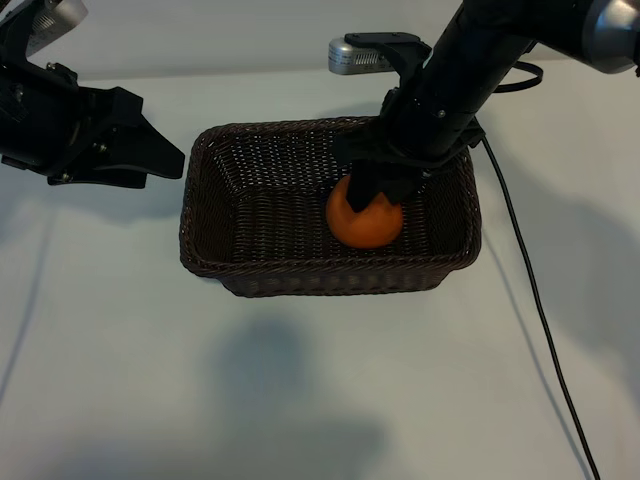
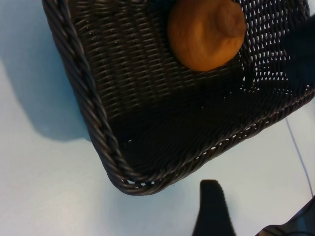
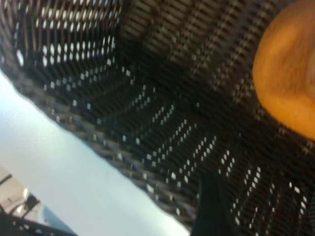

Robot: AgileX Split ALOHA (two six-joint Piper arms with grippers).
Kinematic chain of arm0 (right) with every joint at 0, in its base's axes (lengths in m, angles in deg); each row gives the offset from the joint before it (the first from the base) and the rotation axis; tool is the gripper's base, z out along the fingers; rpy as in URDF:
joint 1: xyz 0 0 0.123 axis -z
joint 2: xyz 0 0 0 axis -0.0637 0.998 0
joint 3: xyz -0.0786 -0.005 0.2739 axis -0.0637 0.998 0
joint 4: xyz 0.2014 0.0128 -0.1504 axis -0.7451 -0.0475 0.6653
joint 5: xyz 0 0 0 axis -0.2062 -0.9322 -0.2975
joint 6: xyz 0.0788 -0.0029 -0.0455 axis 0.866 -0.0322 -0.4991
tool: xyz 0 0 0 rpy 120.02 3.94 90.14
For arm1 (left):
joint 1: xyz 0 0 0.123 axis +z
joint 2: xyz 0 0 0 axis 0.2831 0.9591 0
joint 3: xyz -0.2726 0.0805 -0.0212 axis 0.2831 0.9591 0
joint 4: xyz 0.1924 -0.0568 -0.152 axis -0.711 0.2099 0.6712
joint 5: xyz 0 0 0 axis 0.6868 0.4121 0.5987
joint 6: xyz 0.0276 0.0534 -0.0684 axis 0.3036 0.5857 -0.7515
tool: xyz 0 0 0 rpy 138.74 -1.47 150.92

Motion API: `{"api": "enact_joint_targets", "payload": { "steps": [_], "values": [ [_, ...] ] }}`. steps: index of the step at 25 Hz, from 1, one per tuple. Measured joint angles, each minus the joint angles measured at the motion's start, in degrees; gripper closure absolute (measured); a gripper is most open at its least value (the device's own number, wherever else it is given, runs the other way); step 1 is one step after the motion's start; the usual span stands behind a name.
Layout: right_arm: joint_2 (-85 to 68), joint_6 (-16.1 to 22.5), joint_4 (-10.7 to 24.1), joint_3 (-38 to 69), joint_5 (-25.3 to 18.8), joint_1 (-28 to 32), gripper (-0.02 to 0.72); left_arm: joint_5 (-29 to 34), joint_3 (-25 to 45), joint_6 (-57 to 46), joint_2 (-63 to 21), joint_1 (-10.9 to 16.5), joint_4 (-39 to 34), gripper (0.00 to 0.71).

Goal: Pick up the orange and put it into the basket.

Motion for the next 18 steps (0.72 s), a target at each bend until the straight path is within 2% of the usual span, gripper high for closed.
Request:
{"api": "enact_joint_targets", "payload": {
  "steps": [18],
  "values": [
    [-11.91,-0.12,3.61,0.00,-2.36,0.00,0.248,0.04,0.00,0.00,0.00,0.00,0.01,0.185]
  ]
}}
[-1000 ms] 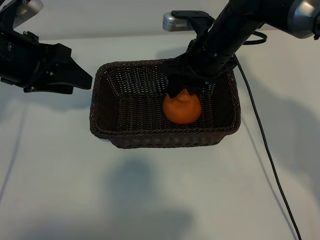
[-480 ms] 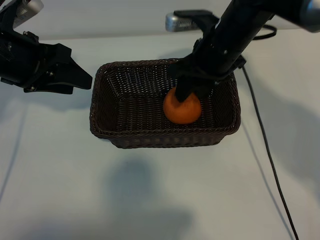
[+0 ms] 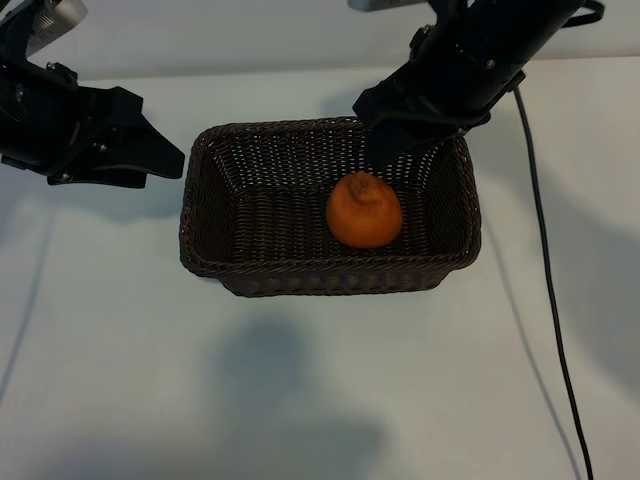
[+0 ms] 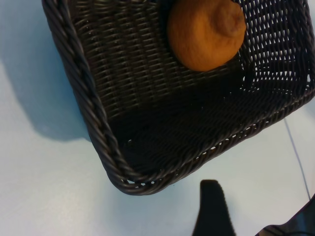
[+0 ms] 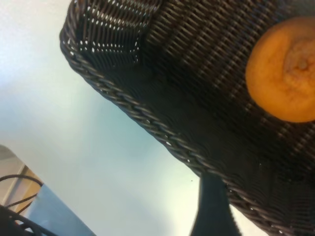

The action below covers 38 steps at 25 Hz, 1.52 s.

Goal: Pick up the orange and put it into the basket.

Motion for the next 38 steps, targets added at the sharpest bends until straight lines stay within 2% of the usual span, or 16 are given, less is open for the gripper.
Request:
{"api": "enact_joint_targets", "payload": {
  "steps": [3,6,16,23,30,38],
  "values": [
    [-0.64,0.06,2.24,0.00,-0.89,0.29,0.248,0.12,0.00,-0.05,0.00,0.00,0.00,0.185],
    [-0.69,0.23,2.57,0.00,-2.19,2.21,0.255,0.37,0.00,-0.05,0.00,0.00,0.05,0.185],
    [-0.69,-0.62,0.71,0.00,-2.55,15.08,0.358,0.83,0.00,-0.15,0.00,0.00,0.18,0.185],
    [-0.75,-1.06,-0.77,0.00,-2.55,23.04,0.373,0.85,0.00,-0.15,0.00,0.00,0.18,0.185],
    [-3.52,-3.29,-0.90,0.00,-2.55,24.27,0.375,0.52,0.00,-0.15,0.00,0.00,0.18,0.185],
    [-5.66,-3.47,-0.89,0.06,-2.61,24.27,0.375,-0.13,0.00,-0.15,0.00,0.00,0.18,0.185]
  ]
}}
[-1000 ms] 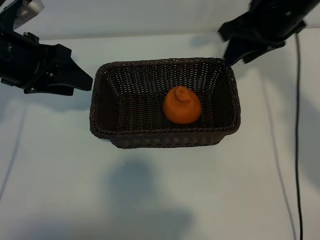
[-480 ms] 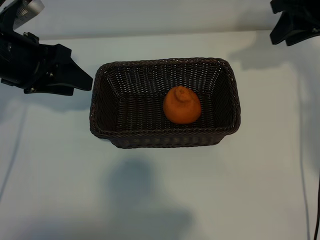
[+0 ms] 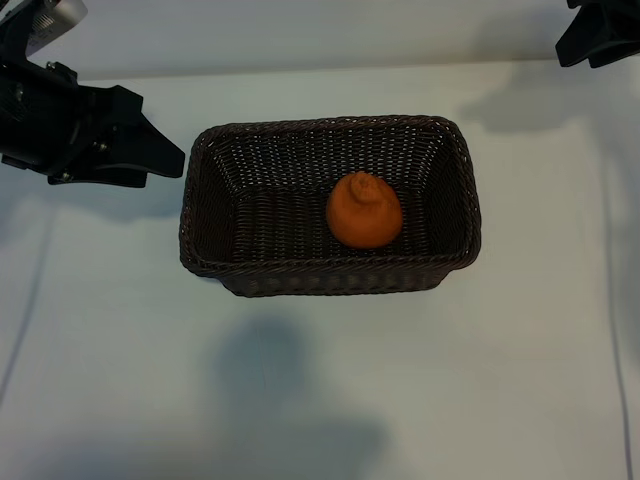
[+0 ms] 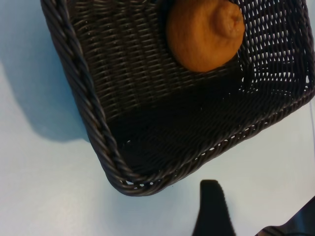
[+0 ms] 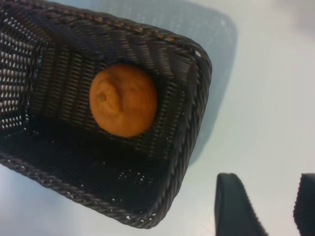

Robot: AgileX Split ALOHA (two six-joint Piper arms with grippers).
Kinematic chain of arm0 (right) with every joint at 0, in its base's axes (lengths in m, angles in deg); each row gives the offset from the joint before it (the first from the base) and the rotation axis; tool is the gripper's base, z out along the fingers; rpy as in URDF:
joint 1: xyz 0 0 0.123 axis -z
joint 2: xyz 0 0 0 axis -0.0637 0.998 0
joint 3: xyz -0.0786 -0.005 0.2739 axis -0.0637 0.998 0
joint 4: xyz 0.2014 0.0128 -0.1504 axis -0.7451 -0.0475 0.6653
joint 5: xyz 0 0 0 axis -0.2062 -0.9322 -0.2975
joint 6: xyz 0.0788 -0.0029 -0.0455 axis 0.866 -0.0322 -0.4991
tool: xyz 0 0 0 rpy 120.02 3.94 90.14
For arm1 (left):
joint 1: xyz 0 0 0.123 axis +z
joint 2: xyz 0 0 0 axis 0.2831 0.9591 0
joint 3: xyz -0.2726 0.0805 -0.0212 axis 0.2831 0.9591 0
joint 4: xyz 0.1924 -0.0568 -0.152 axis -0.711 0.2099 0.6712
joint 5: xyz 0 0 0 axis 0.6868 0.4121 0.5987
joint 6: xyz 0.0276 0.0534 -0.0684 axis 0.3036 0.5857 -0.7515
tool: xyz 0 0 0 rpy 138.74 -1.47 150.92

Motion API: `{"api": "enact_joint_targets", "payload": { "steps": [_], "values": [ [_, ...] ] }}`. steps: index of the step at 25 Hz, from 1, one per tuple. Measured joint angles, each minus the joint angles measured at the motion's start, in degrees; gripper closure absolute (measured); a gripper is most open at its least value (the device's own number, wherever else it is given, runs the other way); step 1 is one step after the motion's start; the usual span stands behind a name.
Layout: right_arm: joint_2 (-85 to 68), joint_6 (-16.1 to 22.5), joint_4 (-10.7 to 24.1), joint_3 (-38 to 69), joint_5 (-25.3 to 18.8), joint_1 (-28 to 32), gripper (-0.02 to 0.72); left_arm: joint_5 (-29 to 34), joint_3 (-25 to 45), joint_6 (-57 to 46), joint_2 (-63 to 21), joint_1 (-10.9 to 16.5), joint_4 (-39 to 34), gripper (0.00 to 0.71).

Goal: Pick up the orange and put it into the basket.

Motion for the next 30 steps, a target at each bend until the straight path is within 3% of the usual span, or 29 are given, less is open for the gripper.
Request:
{"api": "enact_joint_targets", "payload": {
  "steps": [30],
  "values": [
    [-0.04,1.17,0.05,0.00,0.05,0.00,0.376,0.42,0.00,0.18,0.00,0.00,0.00,0.185]
  ]
}}
